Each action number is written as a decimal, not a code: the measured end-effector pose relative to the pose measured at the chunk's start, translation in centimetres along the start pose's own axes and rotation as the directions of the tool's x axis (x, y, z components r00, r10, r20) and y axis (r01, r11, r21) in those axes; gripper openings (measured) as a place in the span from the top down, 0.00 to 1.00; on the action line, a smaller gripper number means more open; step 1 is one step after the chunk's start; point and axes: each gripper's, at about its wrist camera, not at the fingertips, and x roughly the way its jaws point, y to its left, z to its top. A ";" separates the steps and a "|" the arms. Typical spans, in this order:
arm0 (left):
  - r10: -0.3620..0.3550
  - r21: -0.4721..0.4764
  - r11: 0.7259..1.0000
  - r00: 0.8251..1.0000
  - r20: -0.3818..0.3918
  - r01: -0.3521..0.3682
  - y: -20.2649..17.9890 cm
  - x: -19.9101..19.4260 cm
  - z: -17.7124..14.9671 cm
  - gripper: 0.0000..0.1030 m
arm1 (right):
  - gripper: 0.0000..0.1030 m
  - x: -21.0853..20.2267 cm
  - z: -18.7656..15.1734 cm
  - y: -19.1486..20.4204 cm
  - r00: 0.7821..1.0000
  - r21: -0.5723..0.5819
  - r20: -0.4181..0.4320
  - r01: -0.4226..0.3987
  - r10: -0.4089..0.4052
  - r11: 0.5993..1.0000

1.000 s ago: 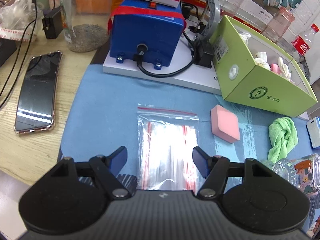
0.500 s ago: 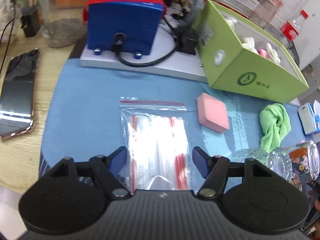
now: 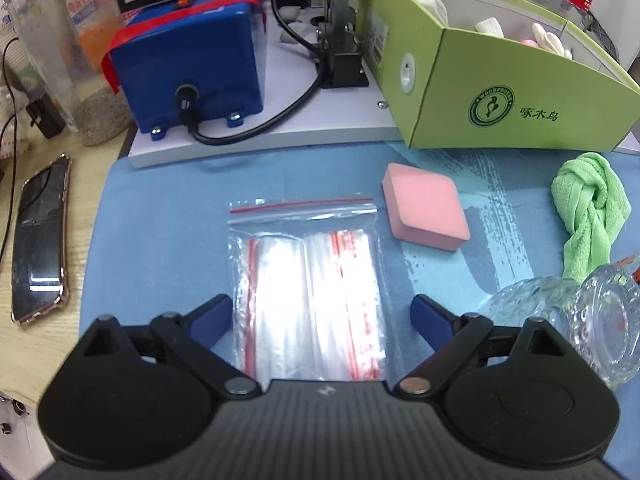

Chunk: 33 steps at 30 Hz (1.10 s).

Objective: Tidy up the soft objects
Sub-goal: 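Close the left tool on the zip bag while the right tool grasps the pink wipe pack, then carry the zip bag and wipe pack into the green box and open both tools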

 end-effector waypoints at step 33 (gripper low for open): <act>-0.110 0.005 0.994 0.956 0.273 0.112 -1.2 -10.1 12.1 0.64 | 0.60 0.4 18.3 2.9 0.921 -0.167 0.207 -0.298 0.329 0.940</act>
